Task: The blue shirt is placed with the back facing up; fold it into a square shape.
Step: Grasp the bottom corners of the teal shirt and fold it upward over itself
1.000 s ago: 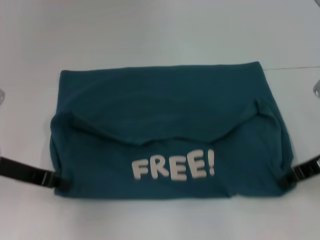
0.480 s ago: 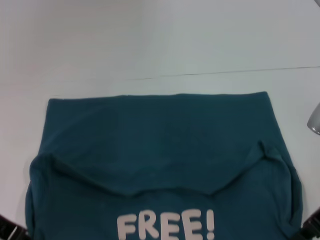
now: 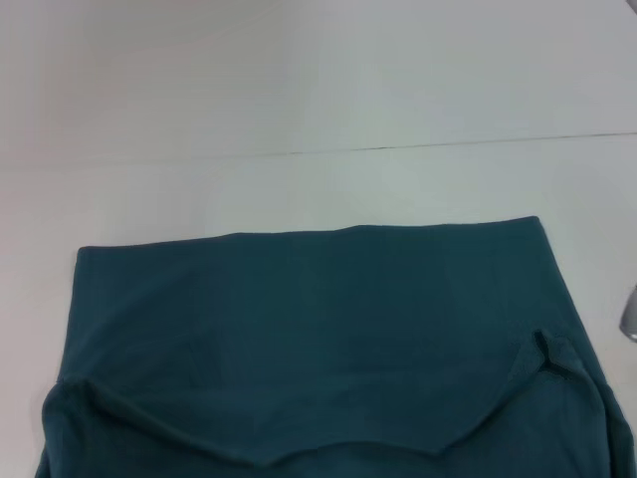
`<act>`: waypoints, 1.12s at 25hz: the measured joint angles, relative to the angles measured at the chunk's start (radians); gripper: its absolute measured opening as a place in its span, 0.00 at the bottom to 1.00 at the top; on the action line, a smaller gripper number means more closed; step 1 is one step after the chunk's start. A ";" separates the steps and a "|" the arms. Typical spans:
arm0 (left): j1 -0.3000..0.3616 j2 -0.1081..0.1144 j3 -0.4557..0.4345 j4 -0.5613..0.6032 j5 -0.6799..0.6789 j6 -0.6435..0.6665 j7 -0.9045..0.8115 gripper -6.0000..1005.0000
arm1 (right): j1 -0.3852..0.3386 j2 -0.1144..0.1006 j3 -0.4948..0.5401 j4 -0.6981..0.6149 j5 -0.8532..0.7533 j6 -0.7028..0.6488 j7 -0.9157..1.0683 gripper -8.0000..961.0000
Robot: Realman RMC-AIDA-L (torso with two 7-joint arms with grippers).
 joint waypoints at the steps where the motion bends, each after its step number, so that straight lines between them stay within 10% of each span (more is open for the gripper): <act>1: 0.002 -0.002 -0.004 0.001 -0.001 0.000 0.001 0.02 | -0.010 -0.010 0.000 -0.004 0.038 0.001 -0.005 0.10; 9: -0.023 0.018 -0.115 0.034 -0.189 -0.006 0.009 0.02 | -0.025 -0.110 0.171 -0.018 0.317 0.019 -0.021 0.10; 18: -0.058 0.043 -0.246 0.035 -0.272 -0.248 0.013 0.02 | 0.055 -0.126 0.447 0.050 0.314 0.175 -0.026 0.10; 28: -0.070 0.009 -0.238 0.014 -0.335 -0.588 0.028 0.02 | 0.133 -0.101 0.500 0.197 0.324 0.519 -0.001 0.09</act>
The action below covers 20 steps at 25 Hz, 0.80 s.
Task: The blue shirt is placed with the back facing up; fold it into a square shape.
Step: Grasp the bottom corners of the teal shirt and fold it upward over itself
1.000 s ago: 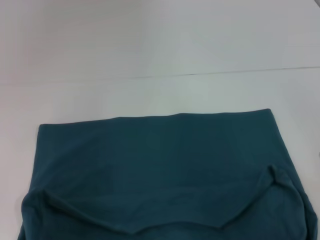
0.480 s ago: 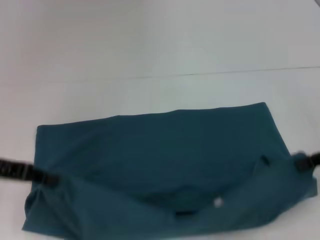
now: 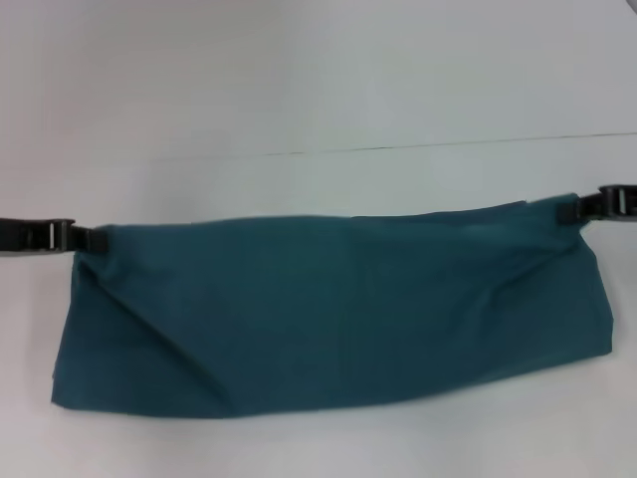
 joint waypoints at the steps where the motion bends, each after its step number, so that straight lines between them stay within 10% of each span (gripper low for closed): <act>1: 0.001 -0.006 0.000 -0.001 -0.003 -0.023 0.008 0.02 | 0.008 0.005 -0.001 0.018 0.001 0.038 0.000 0.09; 10: 0.003 -0.066 0.054 -0.054 -0.027 -0.265 0.083 0.02 | 0.046 0.054 -0.054 0.118 0.002 0.305 -0.008 0.10; 20: 0.003 -0.081 0.132 -0.114 -0.017 -0.449 0.073 0.02 | 0.053 0.068 -0.116 0.157 0.002 0.444 -0.008 0.10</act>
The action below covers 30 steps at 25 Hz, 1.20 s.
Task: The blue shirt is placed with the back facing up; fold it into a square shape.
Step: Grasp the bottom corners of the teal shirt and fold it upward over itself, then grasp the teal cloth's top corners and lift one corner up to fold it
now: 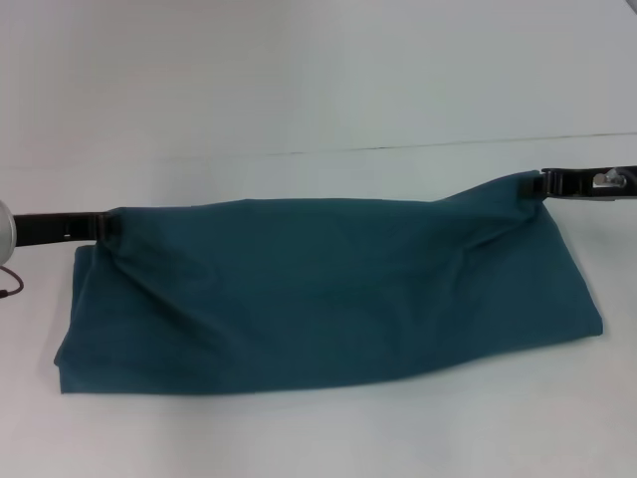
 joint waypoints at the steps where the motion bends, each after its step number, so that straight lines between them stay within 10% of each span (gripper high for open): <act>1: 0.000 0.000 0.002 -0.003 0.001 -0.008 -0.001 0.03 | 0.000 0.001 -0.002 0.001 0.000 0.005 0.000 0.11; 21: 0.010 -0.033 0.045 -0.023 -0.006 -0.199 0.011 0.15 | 0.013 0.025 -0.017 -0.008 0.015 0.090 -0.002 0.28; 30: 0.019 0.020 0.020 0.002 -0.010 -0.009 -0.022 0.61 | 0.001 0.025 -0.032 -0.072 0.013 0.000 -0.025 0.61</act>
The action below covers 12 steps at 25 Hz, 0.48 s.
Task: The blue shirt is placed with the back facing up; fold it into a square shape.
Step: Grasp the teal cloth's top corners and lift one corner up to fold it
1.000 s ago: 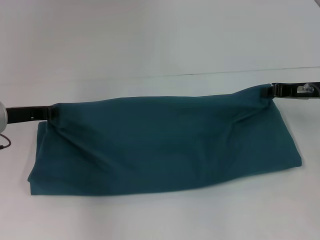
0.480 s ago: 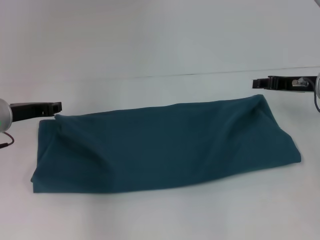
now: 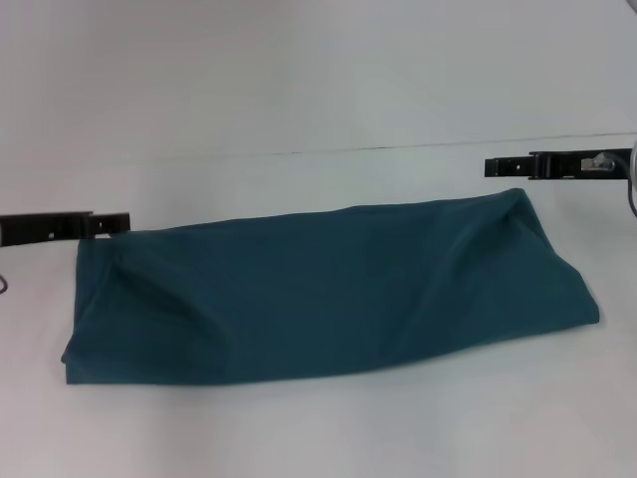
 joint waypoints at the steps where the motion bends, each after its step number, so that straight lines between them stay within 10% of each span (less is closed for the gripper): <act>1: 0.003 0.007 -0.007 0.007 -0.001 0.037 -0.005 0.65 | -0.007 -0.001 -0.009 -0.026 0.000 -0.032 -0.002 0.66; 7: 0.056 0.048 -0.086 0.078 0.012 0.358 -0.143 0.86 | -0.040 0.008 -0.041 -0.153 -0.001 -0.171 -0.010 0.89; 12: 0.121 0.040 -0.100 0.130 0.027 0.397 -0.201 0.95 | -0.042 0.016 -0.105 -0.200 -0.009 -0.257 -0.017 0.97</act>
